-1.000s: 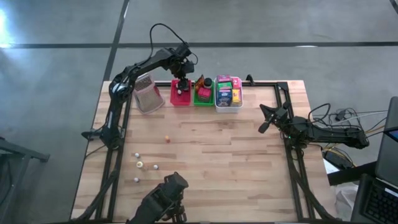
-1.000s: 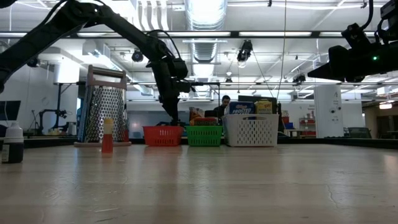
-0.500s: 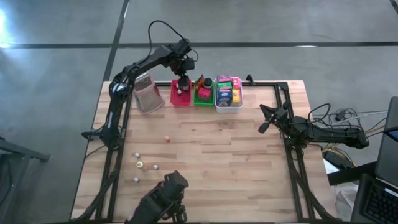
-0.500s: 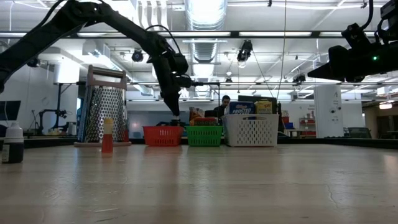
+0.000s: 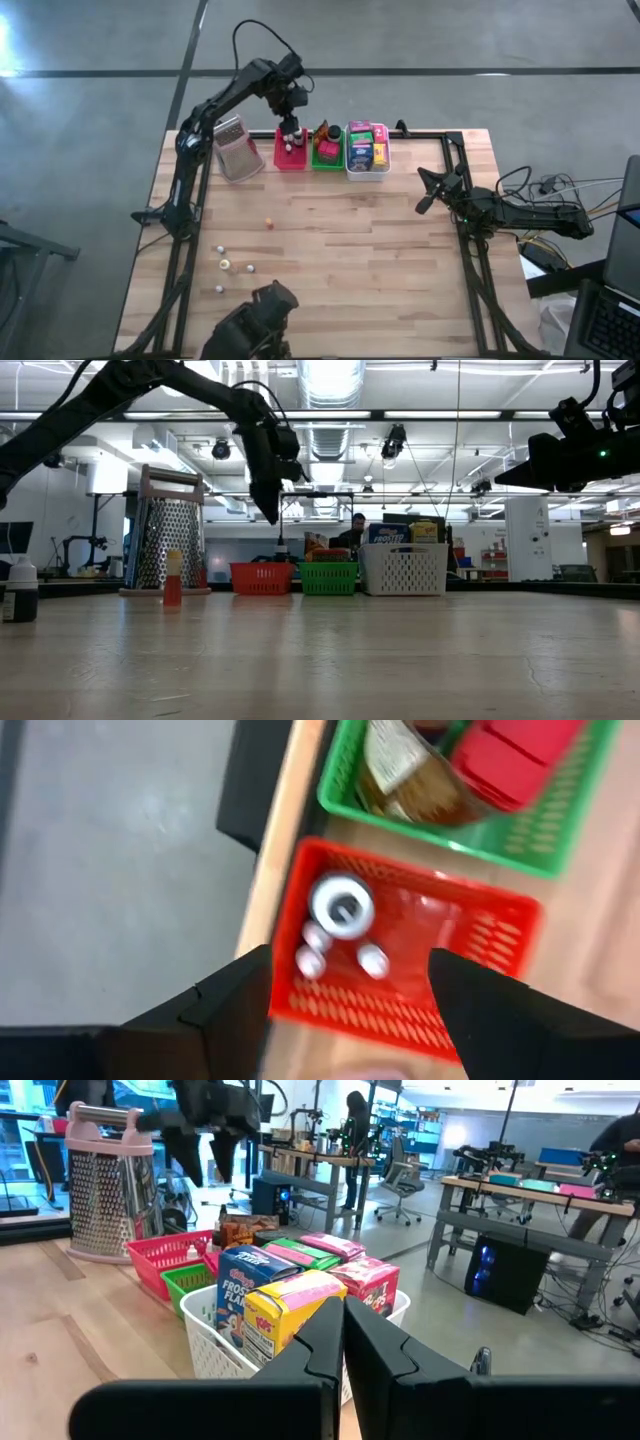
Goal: Pick & Place Kitchen Items
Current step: Put the large yellow food coloring bottle into the red bin
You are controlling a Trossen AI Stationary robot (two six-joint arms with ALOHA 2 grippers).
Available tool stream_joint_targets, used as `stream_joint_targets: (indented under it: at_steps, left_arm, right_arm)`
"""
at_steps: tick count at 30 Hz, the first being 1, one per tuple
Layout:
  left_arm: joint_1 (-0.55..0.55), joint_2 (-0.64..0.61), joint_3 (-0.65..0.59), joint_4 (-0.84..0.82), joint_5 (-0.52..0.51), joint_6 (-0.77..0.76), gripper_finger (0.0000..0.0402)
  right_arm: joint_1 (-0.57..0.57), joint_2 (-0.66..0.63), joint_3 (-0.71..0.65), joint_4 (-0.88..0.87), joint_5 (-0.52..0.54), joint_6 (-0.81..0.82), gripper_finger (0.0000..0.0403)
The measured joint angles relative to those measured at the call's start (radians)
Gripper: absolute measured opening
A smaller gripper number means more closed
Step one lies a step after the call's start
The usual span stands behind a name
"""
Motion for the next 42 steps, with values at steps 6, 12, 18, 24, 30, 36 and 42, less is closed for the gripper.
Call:
stream_joint_targets:
  at_steps: [6, 12, 18, 24, 30, 36, 42]
  left_arm:
    - [-0.041, -0.056, 0.043, -0.083, 0.002, -0.084, 0.0268]
    - [-0.138, -0.150, 0.007, -0.147, -0.004, -0.165, 0.0268]
    - [-0.290, -0.269, -0.074, -0.263, -0.060, -0.316, 0.0262]
    - [-0.480, -0.462, -0.278, -0.273, -0.215, -0.509, 0.0261]
    - [-0.660, -0.668, -0.502, -0.270, -0.236, -0.719, 0.0261]
    - [-0.781, -0.830, -0.721, -0.246, -0.237, -0.876, 0.0261]
    - [-0.927, -0.969, -0.933, -0.240, -0.261, -0.984, 0.0258]
  right_arm:
    - [0.000, 0.000, 0.000, 0.000, 0.000, 0.000, 0.0008]
    - [0.000, 0.000, 0.000, 0.000, 0.000, 0.000, 0.0008]
    - [0.000, 0.000, 0.000, 0.000, 0.000, 0.000, 0.0008]
    - [0.000, 0.000, 0.000, 0.000, 0.000, 0.000, 0.0008]
    - [0.000, 0.000, 0.000, 0.000, 0.000, 0.000, 0.0008]
    - [0.000, 0.000, 0.000, 0.000, 0.000, 0.000, 0.0008]
    - [0.000, 0.000, 0.000, 0.000, 0.000, 0.000, 0.0008]
